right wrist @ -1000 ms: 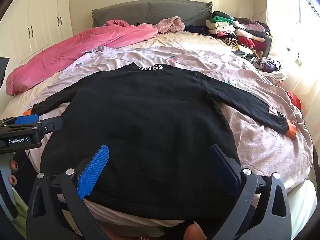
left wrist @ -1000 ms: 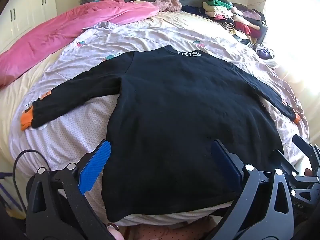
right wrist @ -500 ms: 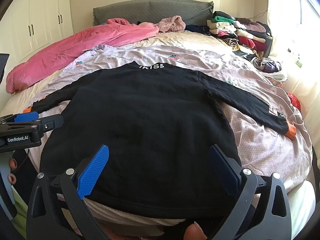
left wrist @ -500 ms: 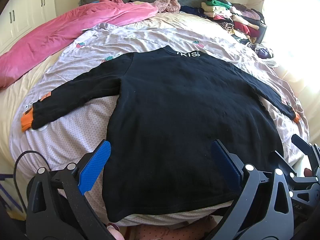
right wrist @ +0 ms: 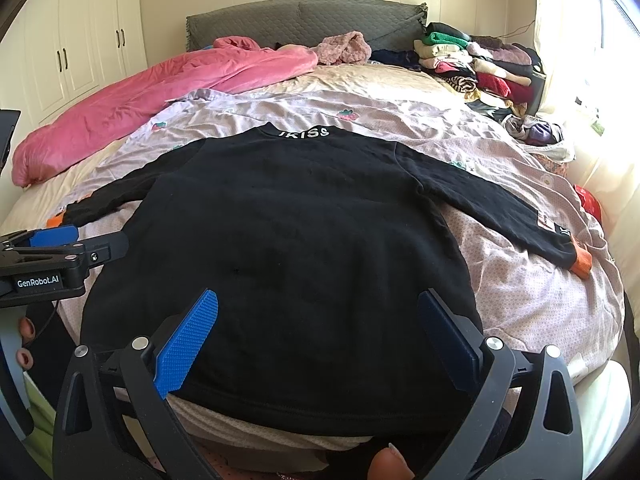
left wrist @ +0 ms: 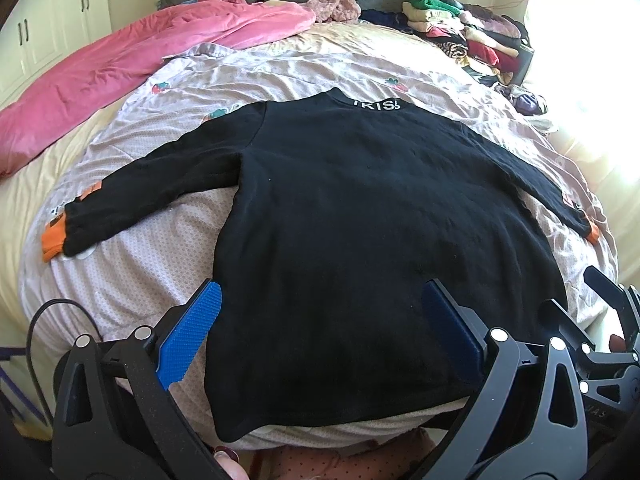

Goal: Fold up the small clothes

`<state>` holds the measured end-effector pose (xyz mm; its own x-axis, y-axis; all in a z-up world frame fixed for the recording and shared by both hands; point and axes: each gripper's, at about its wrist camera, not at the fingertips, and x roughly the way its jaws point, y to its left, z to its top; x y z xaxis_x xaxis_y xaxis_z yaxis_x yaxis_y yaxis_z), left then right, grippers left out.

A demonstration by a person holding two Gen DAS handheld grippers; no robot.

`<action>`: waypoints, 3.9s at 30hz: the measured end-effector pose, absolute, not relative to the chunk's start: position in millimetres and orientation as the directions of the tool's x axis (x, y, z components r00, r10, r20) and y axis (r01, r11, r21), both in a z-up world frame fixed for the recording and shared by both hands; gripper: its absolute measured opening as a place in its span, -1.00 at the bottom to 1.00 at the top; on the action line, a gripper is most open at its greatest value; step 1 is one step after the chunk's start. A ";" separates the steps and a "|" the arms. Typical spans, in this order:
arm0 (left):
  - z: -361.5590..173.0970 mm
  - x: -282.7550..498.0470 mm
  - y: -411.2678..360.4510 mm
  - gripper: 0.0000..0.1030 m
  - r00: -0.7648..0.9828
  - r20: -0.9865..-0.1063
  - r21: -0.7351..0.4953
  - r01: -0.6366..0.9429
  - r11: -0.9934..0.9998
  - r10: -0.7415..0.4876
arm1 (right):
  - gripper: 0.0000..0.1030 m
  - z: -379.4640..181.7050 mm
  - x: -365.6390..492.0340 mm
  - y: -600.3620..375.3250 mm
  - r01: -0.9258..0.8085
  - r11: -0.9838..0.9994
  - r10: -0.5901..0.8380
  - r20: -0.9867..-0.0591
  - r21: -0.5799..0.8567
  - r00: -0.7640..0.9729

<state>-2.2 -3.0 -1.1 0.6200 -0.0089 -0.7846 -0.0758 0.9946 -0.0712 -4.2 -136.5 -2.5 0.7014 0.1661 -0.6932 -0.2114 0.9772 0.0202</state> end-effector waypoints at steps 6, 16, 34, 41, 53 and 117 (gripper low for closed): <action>-0.8 -2.6 -2.5 0.83 0.621 -0.784 -0.073 -0.075 0.995 -0.010 | 0.92 -2.7 -4.4 -135.9 -0.214 0.977 0.167 -0.694 0.020 0.700; -0.7 -2.7 -2.2 0.83 0.620 -0.785 -0.073 -0.075 0.995 -0.011 | 0.92 -1.5 -5.3 -132.7 -0.217 0.976 0.167 -0.693 0.016 0.701; 0.4 0.5 -5.7 0.83 0.615 -0.788 -0.078 -0.064 0.995 -0.022 | 0.92 -0.3 -5.1 -130.3 -0.219 0.976 0.169 -0.692 0.016 0.701; 5.7 6.3 -12.6 0.83 0.623 -0.782 -0.074 -0.046 0.996 -0.029 | 0.92 4.6 -1.2 -136.3 -0.197 0.980 0.149 -0.687 0.008 0.711; 10.3 22.2 -26.6 0.83 0.624 -0.780 -0.069 -0.015 0.997 -0.045 | 0.92 22.1 14.5 -164.2 -0.127 0.992 0.093 -0.661 -0.004 0.745; 16.7 208.0 -101.3 0.83 0.593 -0.794 -0.058 0.141 0.988 -0.131 | 0.92 50.6 199.2 -266.0 0.193 0.975 -0.090 -0.600 0.109 0.795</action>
<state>208.0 -101.3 16.7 0.5934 -0.1309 -0.7942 0.1407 0.9884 -0.0577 199.2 -266.0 50.6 0.7947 -0.0905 -0.6002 0.1934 0.9750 0.1091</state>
